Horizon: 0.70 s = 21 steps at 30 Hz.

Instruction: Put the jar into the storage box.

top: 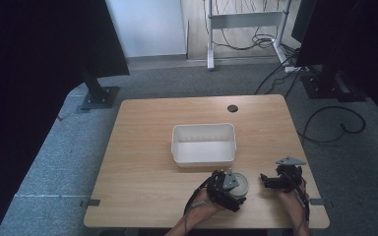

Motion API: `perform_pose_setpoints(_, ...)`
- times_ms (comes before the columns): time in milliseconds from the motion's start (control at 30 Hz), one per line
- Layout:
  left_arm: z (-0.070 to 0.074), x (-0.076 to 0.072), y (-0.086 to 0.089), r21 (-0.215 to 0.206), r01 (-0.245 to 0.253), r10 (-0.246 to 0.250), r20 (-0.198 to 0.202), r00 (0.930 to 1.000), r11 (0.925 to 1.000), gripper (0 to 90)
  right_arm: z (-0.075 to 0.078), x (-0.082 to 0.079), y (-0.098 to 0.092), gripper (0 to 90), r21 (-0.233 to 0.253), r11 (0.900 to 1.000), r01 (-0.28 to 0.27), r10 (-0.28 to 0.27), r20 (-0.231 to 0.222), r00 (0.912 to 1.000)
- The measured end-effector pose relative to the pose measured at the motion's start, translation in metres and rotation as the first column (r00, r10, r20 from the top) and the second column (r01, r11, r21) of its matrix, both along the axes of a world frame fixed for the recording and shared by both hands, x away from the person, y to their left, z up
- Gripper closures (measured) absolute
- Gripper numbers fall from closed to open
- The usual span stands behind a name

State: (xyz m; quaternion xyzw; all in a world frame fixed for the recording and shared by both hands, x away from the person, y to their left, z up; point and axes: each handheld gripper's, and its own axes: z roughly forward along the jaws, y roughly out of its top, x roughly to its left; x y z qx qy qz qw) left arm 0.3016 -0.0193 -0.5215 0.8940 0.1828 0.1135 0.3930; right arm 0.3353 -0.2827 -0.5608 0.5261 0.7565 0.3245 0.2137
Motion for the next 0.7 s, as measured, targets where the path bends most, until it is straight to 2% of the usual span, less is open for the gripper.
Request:
perform_pose_setpoints(200,0.003,0.003,0.005,-0.002,-0.012,0.012,0.002,0.9999,0.9999,9.7,0.000,0.000,0.000,1.5,0.000,1.000,0.000,0.000,0.000,1.0000)
perform_pose_setpoints(700,0.015,0.019,0.029,-0.010,-0.076,0.076,0.011,0.9970,0.9970,9.7,0.000,0.000,0.000,1.5,0.000,1.000,0.000,0.000,0.000,1.0000)
